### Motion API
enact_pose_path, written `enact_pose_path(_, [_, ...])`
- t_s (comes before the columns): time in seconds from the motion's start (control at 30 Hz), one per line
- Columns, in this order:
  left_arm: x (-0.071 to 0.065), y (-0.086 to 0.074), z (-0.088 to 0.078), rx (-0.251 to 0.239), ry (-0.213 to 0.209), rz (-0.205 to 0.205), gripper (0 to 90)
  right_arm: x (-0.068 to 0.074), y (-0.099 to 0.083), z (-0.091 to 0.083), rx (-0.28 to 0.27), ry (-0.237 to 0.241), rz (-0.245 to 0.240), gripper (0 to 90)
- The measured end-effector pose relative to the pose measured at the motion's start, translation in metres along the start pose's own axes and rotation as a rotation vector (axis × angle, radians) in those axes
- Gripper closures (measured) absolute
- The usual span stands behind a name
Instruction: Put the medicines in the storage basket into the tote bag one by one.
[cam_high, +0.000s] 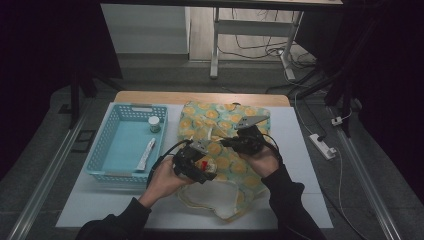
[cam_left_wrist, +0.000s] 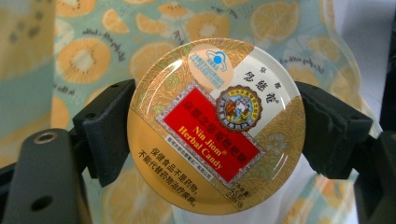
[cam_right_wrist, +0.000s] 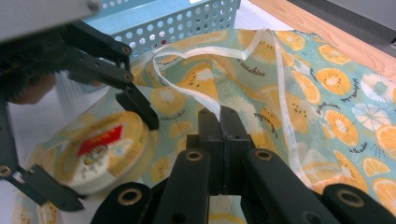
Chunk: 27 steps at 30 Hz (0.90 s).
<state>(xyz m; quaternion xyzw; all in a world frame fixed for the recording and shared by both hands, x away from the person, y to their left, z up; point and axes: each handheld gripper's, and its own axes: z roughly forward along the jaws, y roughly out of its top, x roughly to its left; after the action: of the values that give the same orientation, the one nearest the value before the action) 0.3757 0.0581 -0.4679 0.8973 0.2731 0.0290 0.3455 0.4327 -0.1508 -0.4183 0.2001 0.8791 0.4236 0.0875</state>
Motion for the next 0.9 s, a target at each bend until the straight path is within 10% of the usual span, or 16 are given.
enact_pose_path(0.9, [0.033,0.024,0.047,-0.058,0.080,-0.076,19.7,-0.001,-0.003,0.009,0.022,-0.003,0.010,90.0])
